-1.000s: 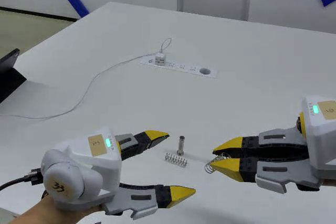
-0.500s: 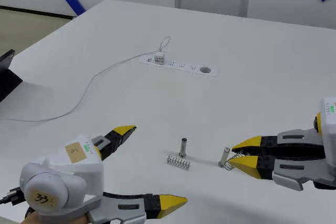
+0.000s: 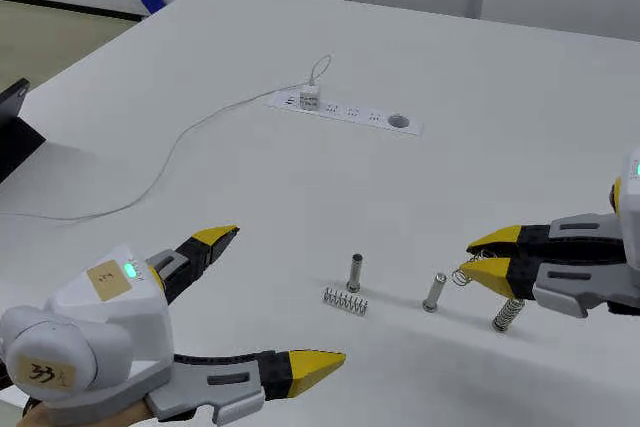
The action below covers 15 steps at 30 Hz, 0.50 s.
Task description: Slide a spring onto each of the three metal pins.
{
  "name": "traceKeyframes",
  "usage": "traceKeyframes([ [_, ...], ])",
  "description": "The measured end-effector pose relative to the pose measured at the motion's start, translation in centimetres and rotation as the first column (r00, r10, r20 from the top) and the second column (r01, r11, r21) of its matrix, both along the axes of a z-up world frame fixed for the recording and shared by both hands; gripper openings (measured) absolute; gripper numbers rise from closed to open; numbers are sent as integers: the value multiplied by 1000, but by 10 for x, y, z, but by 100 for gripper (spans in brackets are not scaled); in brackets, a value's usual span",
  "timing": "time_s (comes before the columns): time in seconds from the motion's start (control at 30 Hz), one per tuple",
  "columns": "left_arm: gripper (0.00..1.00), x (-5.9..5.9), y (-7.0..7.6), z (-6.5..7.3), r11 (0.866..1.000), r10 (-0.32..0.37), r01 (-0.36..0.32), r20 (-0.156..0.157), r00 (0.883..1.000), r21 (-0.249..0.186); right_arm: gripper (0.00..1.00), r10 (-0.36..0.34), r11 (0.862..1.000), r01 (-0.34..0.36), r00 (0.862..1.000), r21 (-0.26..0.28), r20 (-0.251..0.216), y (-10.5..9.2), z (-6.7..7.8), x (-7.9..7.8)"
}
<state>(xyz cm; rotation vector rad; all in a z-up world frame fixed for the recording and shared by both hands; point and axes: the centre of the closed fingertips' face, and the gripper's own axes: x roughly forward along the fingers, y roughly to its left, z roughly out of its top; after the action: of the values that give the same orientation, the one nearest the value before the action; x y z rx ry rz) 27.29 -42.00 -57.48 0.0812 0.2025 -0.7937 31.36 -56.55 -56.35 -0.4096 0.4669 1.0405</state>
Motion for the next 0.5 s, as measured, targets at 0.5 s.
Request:
traceKeyframes([
  [0.5, 100, -3, 17, 1, 998, 39, -40, -30, 999, -53, 11, -69, 996, 64, 995, -66, -66, 1, -34, 27],
])
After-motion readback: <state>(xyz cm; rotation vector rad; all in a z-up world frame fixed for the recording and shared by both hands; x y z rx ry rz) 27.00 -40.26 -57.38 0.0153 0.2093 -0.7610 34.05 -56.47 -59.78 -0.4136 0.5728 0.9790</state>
